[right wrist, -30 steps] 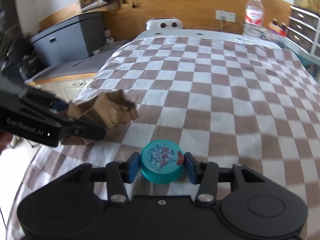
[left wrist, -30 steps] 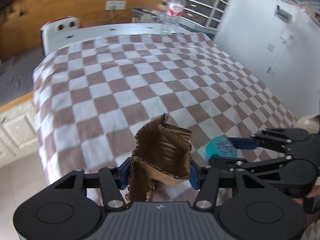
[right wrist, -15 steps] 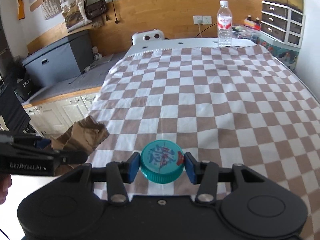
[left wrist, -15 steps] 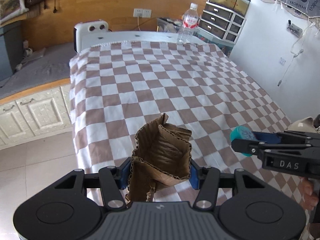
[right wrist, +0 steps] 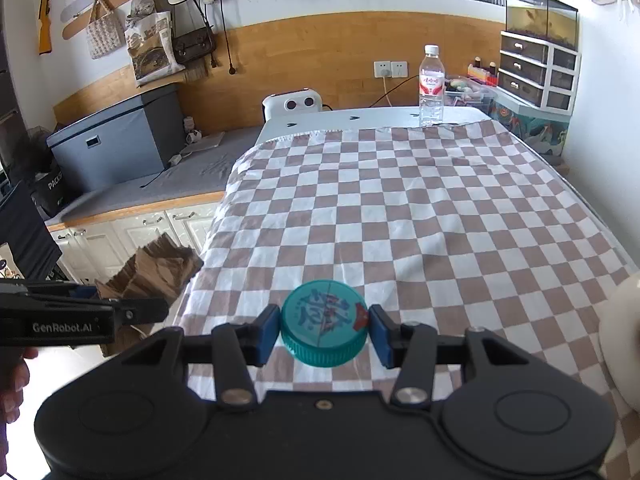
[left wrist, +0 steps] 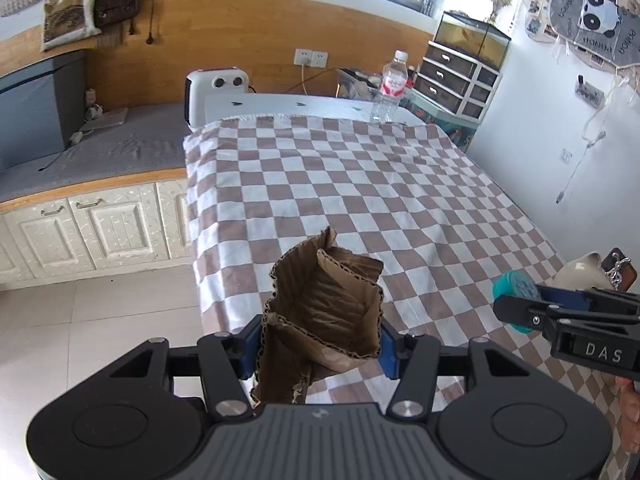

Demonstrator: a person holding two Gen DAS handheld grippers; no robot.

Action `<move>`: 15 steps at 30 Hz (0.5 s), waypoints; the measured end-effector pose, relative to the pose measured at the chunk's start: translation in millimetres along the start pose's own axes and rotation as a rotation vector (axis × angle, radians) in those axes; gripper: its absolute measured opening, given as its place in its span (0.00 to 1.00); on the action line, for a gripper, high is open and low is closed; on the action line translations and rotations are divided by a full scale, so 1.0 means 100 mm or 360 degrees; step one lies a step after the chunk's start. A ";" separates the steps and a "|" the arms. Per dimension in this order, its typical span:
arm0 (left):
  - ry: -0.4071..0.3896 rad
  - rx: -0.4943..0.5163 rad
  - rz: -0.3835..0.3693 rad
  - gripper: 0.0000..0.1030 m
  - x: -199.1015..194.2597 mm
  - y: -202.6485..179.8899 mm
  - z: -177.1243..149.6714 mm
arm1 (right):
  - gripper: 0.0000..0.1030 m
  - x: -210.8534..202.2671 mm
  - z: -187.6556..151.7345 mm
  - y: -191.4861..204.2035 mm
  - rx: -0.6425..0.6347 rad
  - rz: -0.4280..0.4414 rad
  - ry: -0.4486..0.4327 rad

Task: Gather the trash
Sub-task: 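Lift and carry the cardboard and teal lid in both tools over the wastebasket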

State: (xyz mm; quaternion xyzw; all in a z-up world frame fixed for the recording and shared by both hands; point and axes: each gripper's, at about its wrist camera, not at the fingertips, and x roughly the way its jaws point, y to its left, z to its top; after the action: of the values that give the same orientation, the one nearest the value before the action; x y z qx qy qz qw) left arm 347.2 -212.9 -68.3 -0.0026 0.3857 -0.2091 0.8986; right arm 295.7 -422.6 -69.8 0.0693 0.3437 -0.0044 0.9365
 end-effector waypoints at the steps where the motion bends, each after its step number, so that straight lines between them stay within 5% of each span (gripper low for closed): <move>1: -0.0008 -0.0003 0.0007 0.54 -0.05 0.01 -0.01 | 0.48 -0.05 -0.02 0.03 -0.0003 -0.0003 -0.0005; 15: -0.0054 -0.0081 0.0056 0.54 -0.51 0.59 -0.20 | 0.48 -0.31 -0.14 0.58 0.0018 -0.0034 -0.0050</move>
State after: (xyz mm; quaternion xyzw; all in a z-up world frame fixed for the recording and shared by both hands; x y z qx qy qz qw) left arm 324.4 -136.3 -56.6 -0.0222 0.3757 -0.1833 0.9081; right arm 266.0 -364.3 -52.9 0.0709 0.3297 -0.0176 0.9413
